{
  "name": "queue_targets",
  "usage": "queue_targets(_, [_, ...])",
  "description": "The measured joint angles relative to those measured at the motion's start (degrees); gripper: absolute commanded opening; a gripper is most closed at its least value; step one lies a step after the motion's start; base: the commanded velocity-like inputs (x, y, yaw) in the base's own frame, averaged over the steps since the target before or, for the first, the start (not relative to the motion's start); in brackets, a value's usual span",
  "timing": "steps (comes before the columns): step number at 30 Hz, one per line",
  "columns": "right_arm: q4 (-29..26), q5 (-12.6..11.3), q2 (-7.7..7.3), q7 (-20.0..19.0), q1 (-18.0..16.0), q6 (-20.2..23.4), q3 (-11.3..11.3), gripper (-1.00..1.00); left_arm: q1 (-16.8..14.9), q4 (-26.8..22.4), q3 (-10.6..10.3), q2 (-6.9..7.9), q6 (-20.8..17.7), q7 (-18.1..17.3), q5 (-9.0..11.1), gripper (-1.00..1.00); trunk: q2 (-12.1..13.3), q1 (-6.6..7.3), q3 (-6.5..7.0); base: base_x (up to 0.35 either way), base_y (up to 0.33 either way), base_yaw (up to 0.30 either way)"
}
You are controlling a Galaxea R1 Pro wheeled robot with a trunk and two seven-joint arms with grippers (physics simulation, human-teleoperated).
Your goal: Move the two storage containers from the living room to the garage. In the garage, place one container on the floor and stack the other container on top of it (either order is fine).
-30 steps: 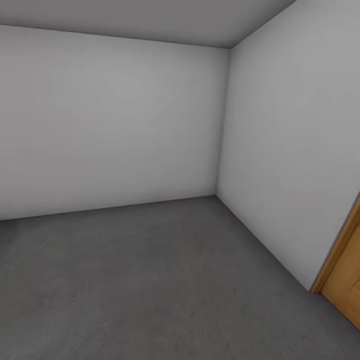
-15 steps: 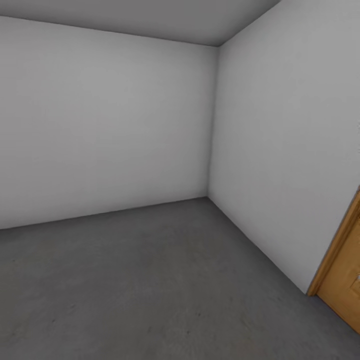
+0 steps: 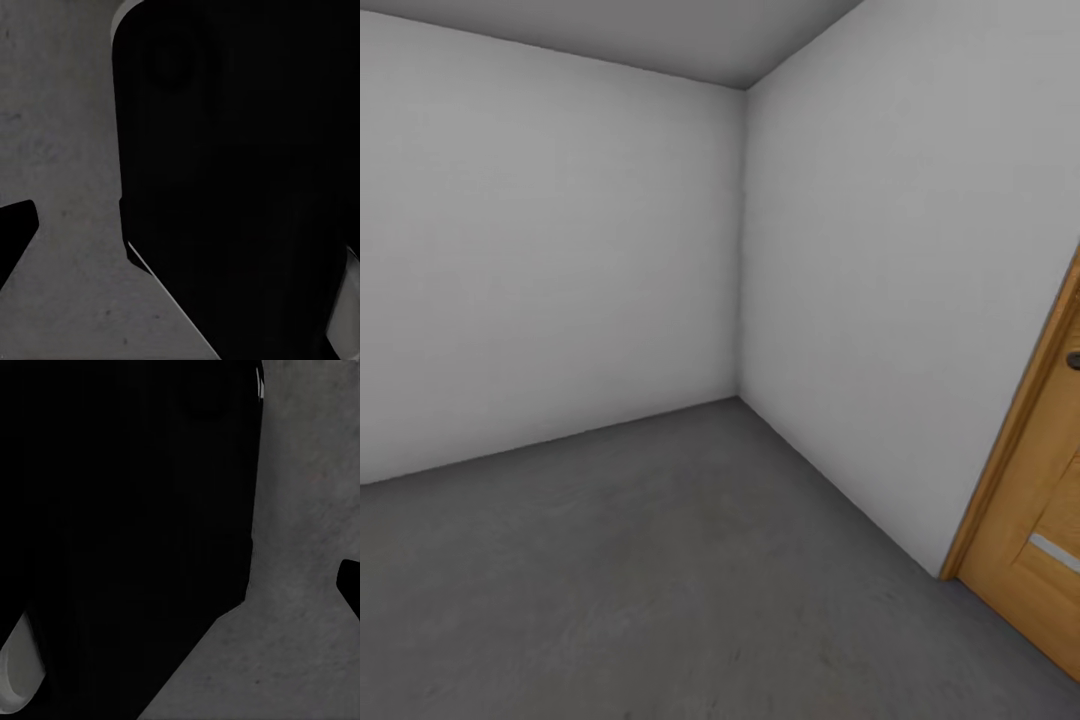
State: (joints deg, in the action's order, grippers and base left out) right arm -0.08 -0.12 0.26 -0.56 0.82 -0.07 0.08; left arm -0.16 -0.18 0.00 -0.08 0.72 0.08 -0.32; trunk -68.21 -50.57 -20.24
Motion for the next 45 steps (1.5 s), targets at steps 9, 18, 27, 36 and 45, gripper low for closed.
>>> queue_targets(9, [0.0,-0.03,0.0,0.0,0.01,0.03,0.0,1.0,0.0,0.0,0.0,0.0,0.0,0.0,-0.01,1.0,0.0,0.0,0.0,0.285,0.077,-0.283])
queue_targets(18, [0.0,-0.04,0.0,0.0,0.03,0.03,0.0,1.0,0.0,0.0,0.01,0.0,0.0,0.0,0.0,1.0,0.0,-0.01,0.0,0.207,0.022,-0.283])
queue_targets(27, [0.0,-0.04,0.02,0.0,0.02,0.02,0.0,1.0,0.0,0.0,0.08,0.0,0.0,0.0,0.1,1.0,0.0,-0.03,0.0,0.083,0.001,-0.283])
queue_targets(36, [0.0,-0.03,0.03,0.0,0.03,0.04,0.0,1.0,0.0,0.0,0.08,0.0,0.0,0.0,0.16,1.0,0.01,-0.03,0.0,0.007,0.0,-0.283])
queue_targets(45, [0.0,0.01,0.03,0.0,0.0,0.02,0.0,1.0,0.0,0.0,0.17,0.0,-0.04,0.0,0.39,1.0,0.01,-0.03,0.0,0.0,0.0,-0.278])
